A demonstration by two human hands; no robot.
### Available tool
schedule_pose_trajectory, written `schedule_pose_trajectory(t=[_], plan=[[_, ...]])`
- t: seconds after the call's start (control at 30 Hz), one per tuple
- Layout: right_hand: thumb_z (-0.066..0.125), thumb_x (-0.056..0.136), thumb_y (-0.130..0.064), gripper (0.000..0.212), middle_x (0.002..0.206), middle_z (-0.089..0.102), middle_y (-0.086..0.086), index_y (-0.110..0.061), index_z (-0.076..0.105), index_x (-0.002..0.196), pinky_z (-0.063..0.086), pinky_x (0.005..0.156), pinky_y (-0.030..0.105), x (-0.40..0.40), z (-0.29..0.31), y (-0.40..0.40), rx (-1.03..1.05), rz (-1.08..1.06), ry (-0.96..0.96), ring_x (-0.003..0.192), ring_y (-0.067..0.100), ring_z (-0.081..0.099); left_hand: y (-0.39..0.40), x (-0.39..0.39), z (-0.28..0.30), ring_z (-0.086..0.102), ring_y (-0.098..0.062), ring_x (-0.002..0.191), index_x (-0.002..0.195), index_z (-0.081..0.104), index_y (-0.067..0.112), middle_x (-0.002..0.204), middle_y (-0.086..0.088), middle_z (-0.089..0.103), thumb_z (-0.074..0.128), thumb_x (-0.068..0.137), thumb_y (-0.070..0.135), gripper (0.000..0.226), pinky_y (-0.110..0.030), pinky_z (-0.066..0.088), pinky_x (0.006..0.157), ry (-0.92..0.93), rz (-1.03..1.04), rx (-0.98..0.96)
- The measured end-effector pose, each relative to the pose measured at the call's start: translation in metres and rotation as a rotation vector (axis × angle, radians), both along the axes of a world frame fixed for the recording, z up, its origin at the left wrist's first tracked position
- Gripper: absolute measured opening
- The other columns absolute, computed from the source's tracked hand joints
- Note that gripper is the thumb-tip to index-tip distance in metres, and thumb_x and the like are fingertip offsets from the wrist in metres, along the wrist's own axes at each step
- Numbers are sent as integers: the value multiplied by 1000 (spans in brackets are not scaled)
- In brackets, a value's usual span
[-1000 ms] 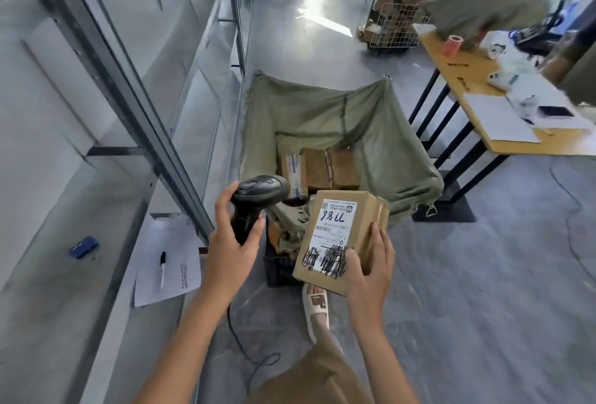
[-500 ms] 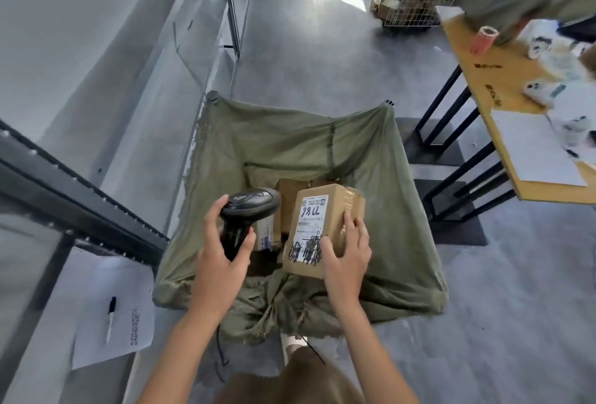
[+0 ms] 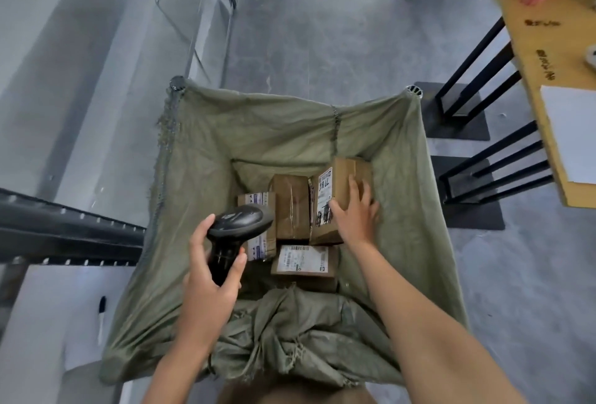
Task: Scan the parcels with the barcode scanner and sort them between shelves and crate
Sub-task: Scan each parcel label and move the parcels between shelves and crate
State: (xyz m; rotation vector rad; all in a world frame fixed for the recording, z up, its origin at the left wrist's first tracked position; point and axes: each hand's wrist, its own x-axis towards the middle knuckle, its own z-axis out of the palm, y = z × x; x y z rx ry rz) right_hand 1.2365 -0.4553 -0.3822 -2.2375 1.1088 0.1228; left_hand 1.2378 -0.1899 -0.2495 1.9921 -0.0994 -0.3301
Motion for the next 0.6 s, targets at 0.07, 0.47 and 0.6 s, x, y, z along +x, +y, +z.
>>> schedule_pose_trajectory(t=[0.07, 0.47, 0.6], plan=[[53, 95, -52, 77, 167, 9, 5, -34, 15, 159, 20, 116, 55, 2, -7, -1, -25, 65, 62, 144, 45, 17, -2, 5, -2, 65, -11, 66, 121, 29, 78, 116, -17, 64, 65, 94, 17, 77, -21, 53, 58, 8, 8, 16], [35, 96, -67, 81, 168, -7, 4, -31, -2, 159, 1, 123, 54, 0, -18, 1, -128, 145, 119, 153, 37, -6, -12, 17, -3, 64, -14, 60, 119, 26, 80, 101, -10, 65, 65, 95, 15, 79, -30, 51, 62, 52, 6, 63], [34, 95, -70, 85, 168, -9, 7, -28, -2, 160, -1, 123, 54, 2, -16, 4, -146, 135, 121, 153, 37, -9, -12, 17, -2, 62, -12, 59, 121, 26, 79, 99, -10, 65, 64, 96, 15, 79, -34, 51, 63, 54, 20, 57]])
